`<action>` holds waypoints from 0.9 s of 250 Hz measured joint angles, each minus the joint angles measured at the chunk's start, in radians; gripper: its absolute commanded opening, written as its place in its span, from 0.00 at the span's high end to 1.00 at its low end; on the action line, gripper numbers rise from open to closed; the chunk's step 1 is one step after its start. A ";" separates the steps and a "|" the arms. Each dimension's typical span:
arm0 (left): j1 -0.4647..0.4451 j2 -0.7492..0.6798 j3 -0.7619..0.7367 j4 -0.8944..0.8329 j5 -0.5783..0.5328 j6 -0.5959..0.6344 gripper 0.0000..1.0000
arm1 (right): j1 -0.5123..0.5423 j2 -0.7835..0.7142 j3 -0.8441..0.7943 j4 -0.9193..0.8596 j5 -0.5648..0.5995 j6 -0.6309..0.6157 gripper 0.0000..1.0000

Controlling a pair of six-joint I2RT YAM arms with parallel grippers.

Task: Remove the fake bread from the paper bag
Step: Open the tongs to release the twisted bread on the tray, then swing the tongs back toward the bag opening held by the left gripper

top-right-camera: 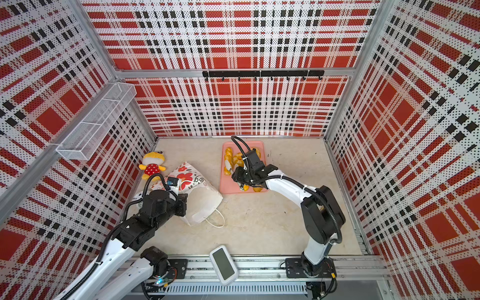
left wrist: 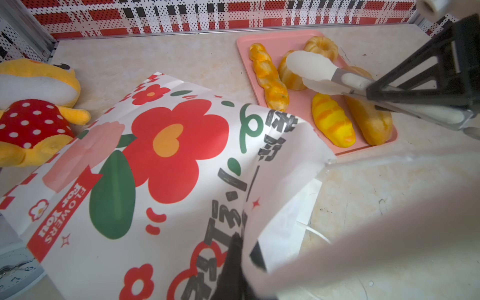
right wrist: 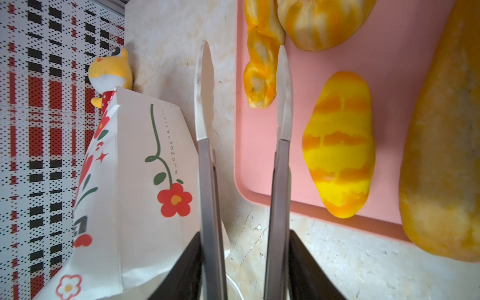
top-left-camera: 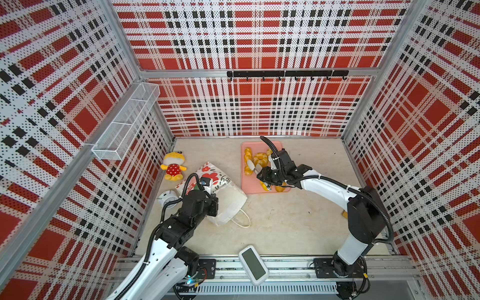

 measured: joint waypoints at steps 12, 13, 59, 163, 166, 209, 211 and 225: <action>0.001 0.001 0.000 0.000 0.000 0.006 1.00 | 0.000 -0.026 -0.023 0.006 -0.010 0.002 0.53; 0.001 0.001 0.000 0.000 0.000 0.007 1.00 | 0.000 -0.028 -0.025 0.007 -0.011 0.002 0.53; 0.008 0.021 0.000 0.009 0.003 0.066 1.00 | 0.006 -0.187 -0.151 0.015 -0.066 0.007 0.57; 0.031 0.038 -0.027 0.088 0.052 0.284 1.00 | 0.239 -0.616 -0.486 0.077 -0.081 0.130 0.59; 0.033 0.038 -0.030 0.091 0.053 0.288 1.00 | 0.248 -0.618 -0.495 0.078 -0.078 0.137 0.59; 0.050 0.039 -0.052 0.121 0.099 0.346 1.00 | 0.362 -0.592 -0.562 0.129 -0.063 0.213 0.58; 0.051 0.039 -0.053 0.124 0.102 0.349 1.00 | 0.367 -0.587 -0.562 0.136 -0.064 0.214 0.58; 0.052 0.038 -0.058 0.134 0.114 0.365 1.00 | 0.381 -0.554 -0.559 0.174 -0.075 0.217 0.58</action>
